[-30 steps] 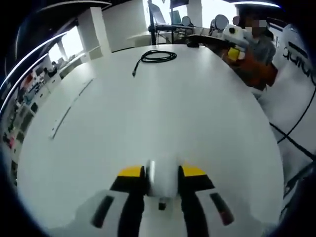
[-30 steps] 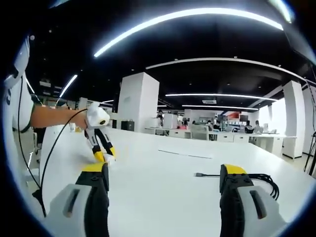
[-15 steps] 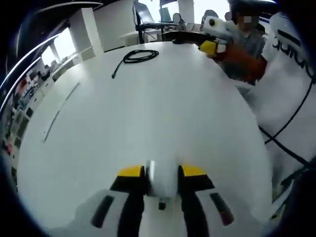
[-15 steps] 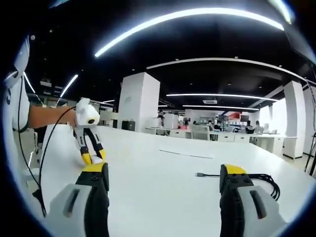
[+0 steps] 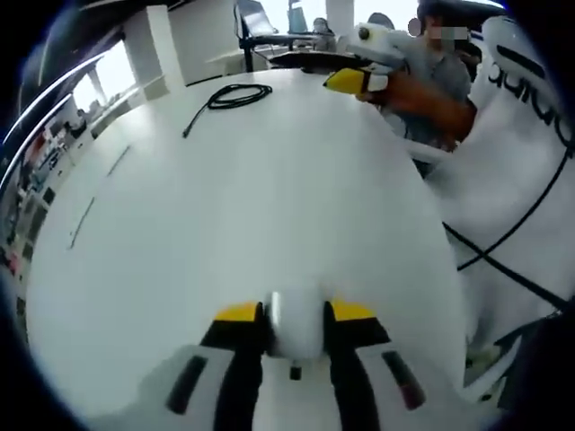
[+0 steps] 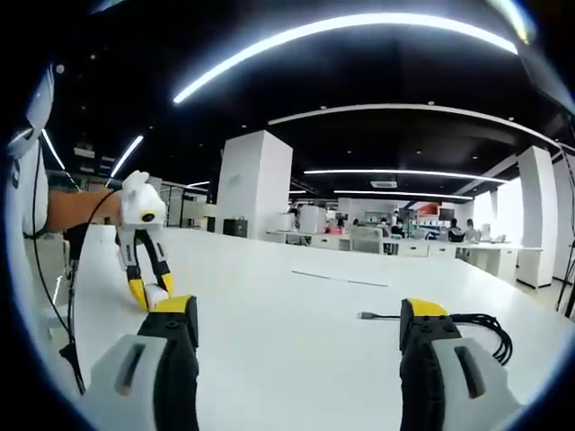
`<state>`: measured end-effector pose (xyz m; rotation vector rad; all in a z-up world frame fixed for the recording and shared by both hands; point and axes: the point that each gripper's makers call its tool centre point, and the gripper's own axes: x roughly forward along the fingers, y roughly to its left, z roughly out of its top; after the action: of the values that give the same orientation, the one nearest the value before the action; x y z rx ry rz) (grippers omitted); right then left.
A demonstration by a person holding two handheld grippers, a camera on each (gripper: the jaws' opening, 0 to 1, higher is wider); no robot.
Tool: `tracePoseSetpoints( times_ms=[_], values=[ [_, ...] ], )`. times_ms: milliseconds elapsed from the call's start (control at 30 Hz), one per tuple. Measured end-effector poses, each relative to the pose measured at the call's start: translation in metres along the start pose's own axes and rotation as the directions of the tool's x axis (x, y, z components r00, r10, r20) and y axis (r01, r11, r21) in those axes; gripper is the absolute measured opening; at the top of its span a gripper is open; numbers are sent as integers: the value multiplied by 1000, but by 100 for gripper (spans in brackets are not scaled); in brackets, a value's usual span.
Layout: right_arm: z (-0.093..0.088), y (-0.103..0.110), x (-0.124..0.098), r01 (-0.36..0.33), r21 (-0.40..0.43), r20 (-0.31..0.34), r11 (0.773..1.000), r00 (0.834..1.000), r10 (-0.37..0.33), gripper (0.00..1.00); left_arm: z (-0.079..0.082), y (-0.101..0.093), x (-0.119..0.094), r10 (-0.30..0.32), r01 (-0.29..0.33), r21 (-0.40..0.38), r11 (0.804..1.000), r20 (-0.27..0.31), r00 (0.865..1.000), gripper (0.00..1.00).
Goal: Plug the desk Type‑C cable into the charger adapter.
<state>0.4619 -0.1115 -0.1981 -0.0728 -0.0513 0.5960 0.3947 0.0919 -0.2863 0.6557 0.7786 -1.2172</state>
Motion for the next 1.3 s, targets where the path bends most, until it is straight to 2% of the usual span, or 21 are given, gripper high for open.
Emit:
tracePoseSetpoints(
  times_ms=[67, 433, 1000, 1167, 1267, 1300],
  values=[
    [0, 0, 0, 0, -1, 2, 1000, 1000, 0, 94, 0, -4, 0, -3, 3, -2, 1000, -1, 1000, 26],
    [-2, 3, 0, -7, -2, -2, 1000, 1000, 7, 94, -12, 3, -8, -10, 10, 17, 1000, 9, 1000, 26],
    [-2, 8, 0, -14, -5, -10, 1000, 1000, 14, 94, -14, 0, -11, -26, 25, 67, 997, 17, 1000, 26],
    [-3, 10, 0, -17, -3, -13, 1000, 1000, 17, 94, -8, 3, -20, -7, 4, 54, 999, 55, 998, 30],
    [-2, 11, 0, -18, -4, -12, 1000, 1000, 18, 94, -1, 3, -27, 0, -2, 17, 1000, 121, 993, 31],
    [-2, 11, 0, -18, -4, -12, 1000, 1000, 18, 94, 3, 7, -30, 24, -27, 17, 999, 156, 988, 31]
  ],
)
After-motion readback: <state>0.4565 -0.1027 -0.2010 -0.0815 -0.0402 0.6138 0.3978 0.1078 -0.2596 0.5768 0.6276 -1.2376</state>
